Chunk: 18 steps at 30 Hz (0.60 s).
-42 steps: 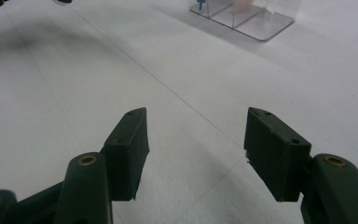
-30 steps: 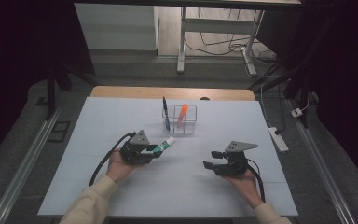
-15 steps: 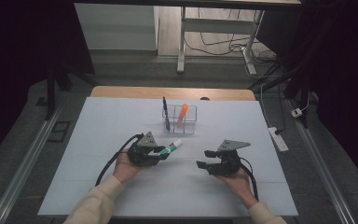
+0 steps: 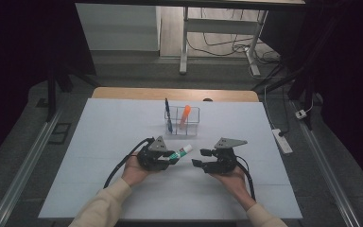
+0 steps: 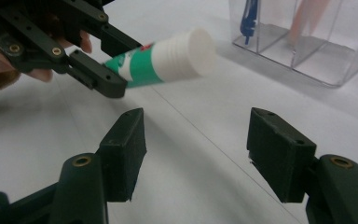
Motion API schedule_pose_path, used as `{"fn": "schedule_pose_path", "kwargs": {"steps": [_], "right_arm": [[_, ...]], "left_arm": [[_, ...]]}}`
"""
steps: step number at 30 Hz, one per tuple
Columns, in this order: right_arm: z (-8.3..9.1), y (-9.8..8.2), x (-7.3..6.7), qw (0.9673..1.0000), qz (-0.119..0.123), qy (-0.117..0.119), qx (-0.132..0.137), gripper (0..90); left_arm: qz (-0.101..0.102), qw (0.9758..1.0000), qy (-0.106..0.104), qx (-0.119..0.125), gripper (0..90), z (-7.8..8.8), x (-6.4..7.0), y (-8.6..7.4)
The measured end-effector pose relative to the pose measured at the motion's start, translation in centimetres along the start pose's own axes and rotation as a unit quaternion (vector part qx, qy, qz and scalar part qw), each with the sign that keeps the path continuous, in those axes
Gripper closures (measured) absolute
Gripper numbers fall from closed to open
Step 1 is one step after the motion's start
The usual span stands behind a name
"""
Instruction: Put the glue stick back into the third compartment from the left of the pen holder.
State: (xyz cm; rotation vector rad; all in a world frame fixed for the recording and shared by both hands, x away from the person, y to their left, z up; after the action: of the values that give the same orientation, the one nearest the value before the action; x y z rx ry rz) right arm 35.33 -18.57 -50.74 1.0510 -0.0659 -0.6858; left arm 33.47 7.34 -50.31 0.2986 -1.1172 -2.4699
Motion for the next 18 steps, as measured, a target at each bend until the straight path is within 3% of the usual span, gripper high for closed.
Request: {"fn": "schedule_pose_path", "kwargs": {"steps": [18], "right_arm": [[-1.2,0.7,-0.5,0.9993,-0.018,0.030,0.009,38.0]], "left_arm": [[-0.017,0.9998,-0.011,0.002,65.8,-1.0,0.9,0.5]]}}
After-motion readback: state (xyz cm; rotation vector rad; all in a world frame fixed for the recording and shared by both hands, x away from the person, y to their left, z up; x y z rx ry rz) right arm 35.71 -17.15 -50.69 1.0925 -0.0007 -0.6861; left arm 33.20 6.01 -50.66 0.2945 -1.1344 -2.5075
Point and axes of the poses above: each handheld gripper's, and its own axes: z roughly backward along the jaws, y roughly out of its top, x roughly to its right, the point moved 1 cm from there along -z, roughly forward along the jaws, and after that the axes turned 4 degrees about -z, right-handed, at the moved point
